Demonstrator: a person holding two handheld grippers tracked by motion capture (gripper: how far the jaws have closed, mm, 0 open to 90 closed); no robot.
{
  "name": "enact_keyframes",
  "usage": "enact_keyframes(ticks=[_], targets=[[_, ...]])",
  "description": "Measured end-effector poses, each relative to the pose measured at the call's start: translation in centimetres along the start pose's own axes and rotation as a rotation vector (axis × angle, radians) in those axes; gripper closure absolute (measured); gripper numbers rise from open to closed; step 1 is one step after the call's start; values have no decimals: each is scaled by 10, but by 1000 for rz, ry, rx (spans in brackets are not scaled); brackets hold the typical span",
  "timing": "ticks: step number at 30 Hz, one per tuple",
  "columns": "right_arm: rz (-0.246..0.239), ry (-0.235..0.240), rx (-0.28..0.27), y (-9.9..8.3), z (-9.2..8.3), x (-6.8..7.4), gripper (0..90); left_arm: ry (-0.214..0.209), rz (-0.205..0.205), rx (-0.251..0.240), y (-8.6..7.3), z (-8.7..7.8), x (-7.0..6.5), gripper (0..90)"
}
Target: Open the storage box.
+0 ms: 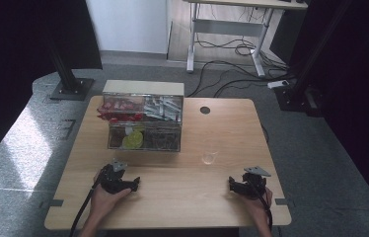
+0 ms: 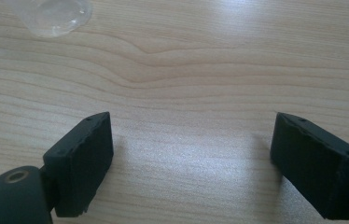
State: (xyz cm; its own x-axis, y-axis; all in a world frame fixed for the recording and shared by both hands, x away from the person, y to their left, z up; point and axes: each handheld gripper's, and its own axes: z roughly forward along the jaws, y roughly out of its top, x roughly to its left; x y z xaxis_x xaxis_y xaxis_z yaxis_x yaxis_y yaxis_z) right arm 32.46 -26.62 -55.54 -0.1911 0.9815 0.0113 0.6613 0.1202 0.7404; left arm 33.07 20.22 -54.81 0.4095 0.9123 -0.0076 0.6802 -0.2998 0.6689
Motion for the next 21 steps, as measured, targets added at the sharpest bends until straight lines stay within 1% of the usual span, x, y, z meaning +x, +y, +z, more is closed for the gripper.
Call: enact_keyframes(ticks=[4,6,8,10,11,12,13,14,16,17,20,21], targets=[[0,1,-1,0,0,0,133,-1,1,0,0,-1,1,59],[0,1,-1,0,0,0,133,15,-9,5,0,-4,3,95],[2,-1,-1,0,0,0,135,34,-10,0,-1,-6,3,160],[3,-2,-1,0,0,0,135,45,-12,-7,-2,-7,3,168],[3,-2,-1,0,0,0,135,56,-17,-11,-2,-7,4,175],[2,-2,-1,0,0,0,136,79,-20,-13,-3,-8,4,175],[3,-2,-1,0,0,0,138,101,-25,-21,-3,-9,4,195],[4,-3,-1,0,0,0,138,111,-30,-21,-3,-9,5,221],[5,-4,-1,0,0,1,138,109,-43,-29,-4,-9,7,239],[6,-5,-1,0,0,1,138,100,-47,-28,-4,-10,8,256],[7,-7,0,0,0,1,138,105,-40,-36,-5,-12,7,305],[7,-7,0,0,0,1,138,112,-41,-45,-5,-14,7,325]])
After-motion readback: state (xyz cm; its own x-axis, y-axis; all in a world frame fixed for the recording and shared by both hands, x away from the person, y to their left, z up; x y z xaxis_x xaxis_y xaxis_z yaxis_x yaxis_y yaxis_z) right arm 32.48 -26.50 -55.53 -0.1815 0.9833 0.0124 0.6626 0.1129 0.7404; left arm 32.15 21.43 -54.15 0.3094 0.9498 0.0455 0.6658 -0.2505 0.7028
